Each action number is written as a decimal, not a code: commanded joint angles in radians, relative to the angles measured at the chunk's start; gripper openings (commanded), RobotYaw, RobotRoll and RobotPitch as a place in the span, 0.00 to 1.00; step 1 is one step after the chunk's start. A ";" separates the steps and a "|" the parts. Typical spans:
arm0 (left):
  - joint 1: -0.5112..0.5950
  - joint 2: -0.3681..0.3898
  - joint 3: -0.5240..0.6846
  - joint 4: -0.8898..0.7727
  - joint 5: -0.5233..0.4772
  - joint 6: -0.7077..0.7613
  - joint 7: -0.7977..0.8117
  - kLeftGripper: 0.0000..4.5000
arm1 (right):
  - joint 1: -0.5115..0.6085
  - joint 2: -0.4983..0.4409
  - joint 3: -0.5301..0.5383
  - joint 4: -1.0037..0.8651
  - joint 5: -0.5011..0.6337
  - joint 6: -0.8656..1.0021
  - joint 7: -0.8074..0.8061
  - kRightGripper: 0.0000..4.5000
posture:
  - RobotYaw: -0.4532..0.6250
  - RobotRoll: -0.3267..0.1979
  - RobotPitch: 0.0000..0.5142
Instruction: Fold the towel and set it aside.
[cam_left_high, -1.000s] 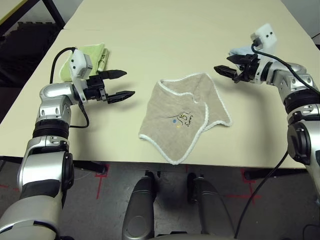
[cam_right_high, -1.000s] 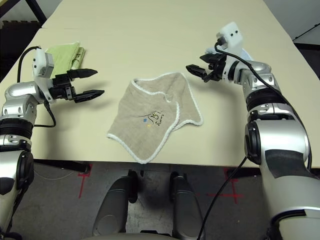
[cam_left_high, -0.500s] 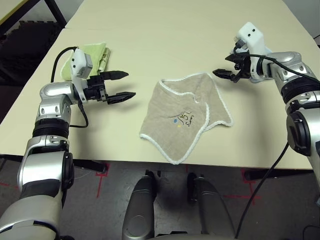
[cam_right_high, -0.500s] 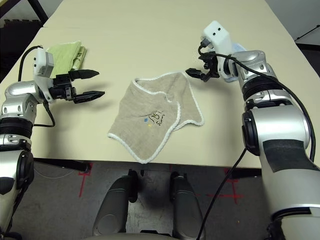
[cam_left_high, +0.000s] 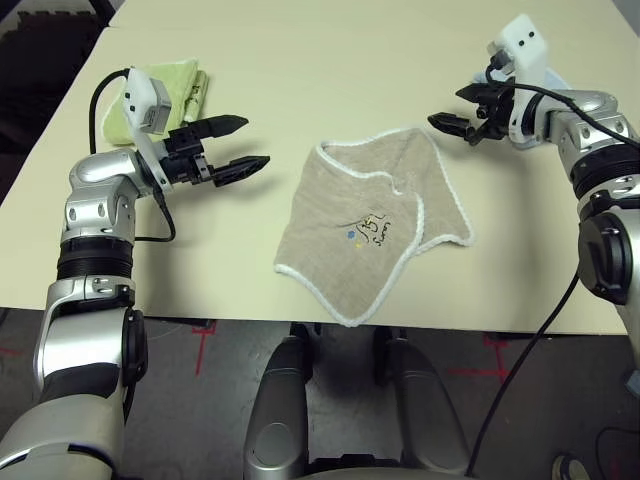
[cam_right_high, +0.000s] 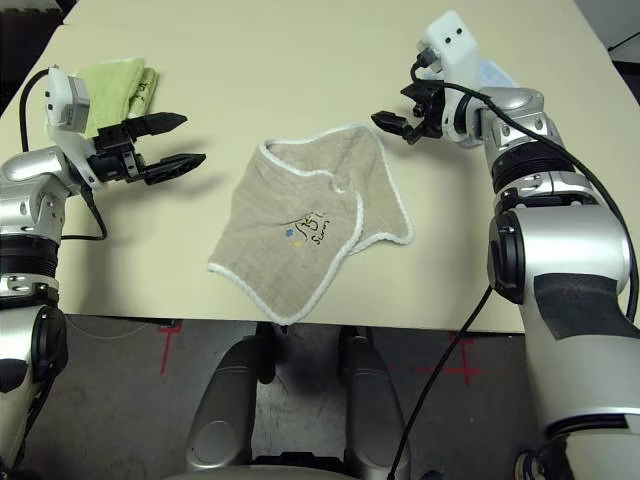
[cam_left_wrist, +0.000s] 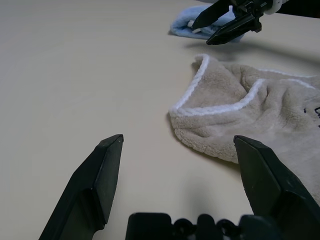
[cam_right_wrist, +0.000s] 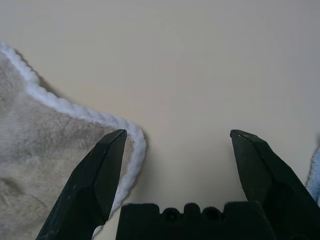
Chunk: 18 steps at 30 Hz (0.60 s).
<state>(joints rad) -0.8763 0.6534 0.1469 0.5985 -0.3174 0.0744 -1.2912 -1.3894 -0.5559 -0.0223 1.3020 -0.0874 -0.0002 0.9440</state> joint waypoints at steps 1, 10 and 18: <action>0.040 0.005 -0.007 -0.060 -0.017 0.029 0.001 0.99 | -0.003 -0.007 0.010 0.011 -0.018 -0.008 0.021 1.00 | 0.54 0.62 0.87; 0.108 0.061 0.015 -0.232 -0.054 0.084 0.002 0.99 | -0.022 0.020 0.036 0.022 -0.056 -0.028 0.063 1.00 | 0.59 0.62 0.85; 0.134 0.080 0.004 -0.282 -0.083 0.082 -0.028 0.99 | -0.041 0.043 0.072 0.034 -0.107 -0.021 0.044 1.00 | 0.61 0.62 0.84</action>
<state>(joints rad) -0.7646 0.7162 0.1576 0.3458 -0.3919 0.1572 -1.3023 -1.4283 -0.5099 0.0338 1.3115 -0.1748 -0.0223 0.9976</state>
